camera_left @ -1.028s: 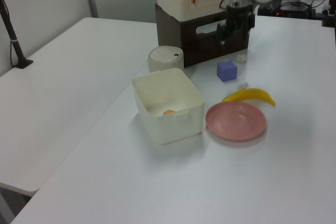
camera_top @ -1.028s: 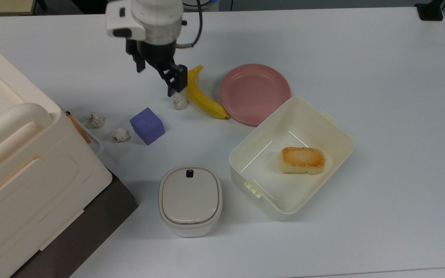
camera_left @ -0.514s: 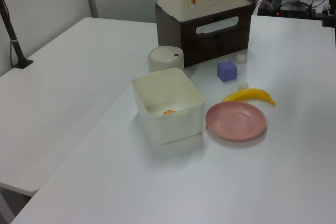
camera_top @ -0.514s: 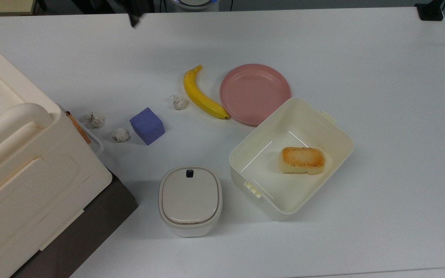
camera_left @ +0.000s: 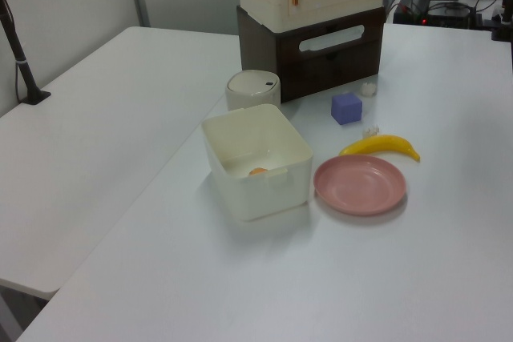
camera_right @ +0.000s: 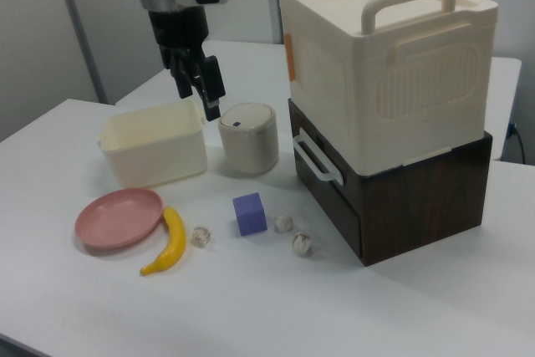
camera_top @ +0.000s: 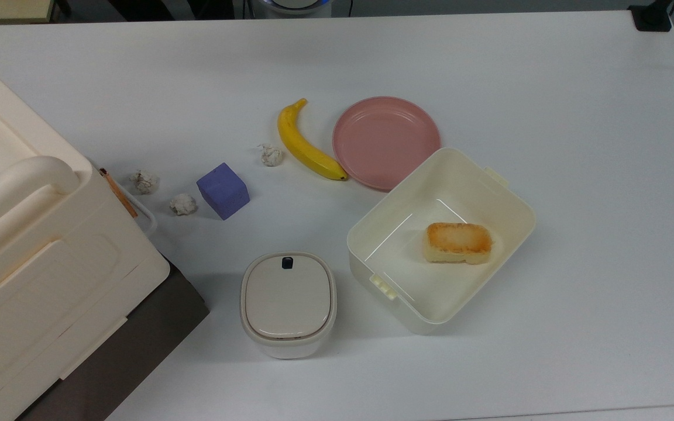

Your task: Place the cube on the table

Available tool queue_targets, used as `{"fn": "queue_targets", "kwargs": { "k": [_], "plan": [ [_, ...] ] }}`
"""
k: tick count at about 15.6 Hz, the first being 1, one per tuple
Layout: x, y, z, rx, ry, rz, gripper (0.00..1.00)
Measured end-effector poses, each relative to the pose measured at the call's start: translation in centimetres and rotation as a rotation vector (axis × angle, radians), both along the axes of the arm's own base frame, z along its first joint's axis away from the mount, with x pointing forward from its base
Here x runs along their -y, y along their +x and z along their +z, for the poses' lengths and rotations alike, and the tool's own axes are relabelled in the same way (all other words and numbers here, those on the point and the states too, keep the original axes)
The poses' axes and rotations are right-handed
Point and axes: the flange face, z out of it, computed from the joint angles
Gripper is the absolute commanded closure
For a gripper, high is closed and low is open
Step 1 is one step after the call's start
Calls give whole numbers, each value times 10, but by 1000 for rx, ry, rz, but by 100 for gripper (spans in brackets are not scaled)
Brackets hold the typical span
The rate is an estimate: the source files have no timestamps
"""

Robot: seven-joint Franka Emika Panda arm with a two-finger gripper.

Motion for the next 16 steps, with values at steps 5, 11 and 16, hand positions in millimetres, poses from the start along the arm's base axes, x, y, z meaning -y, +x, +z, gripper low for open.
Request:
{"fn": "queue_targets", "kwargs": {
  "k": [5, 11, 16],
  "plan": [
    [-56, 24, -10, 12, -2, 160, 0],
    [-126, 43, -44, -39, -3, 281, 0],
    [-115, 44, -52, -38, -3, 263, 0]
  ]
}}
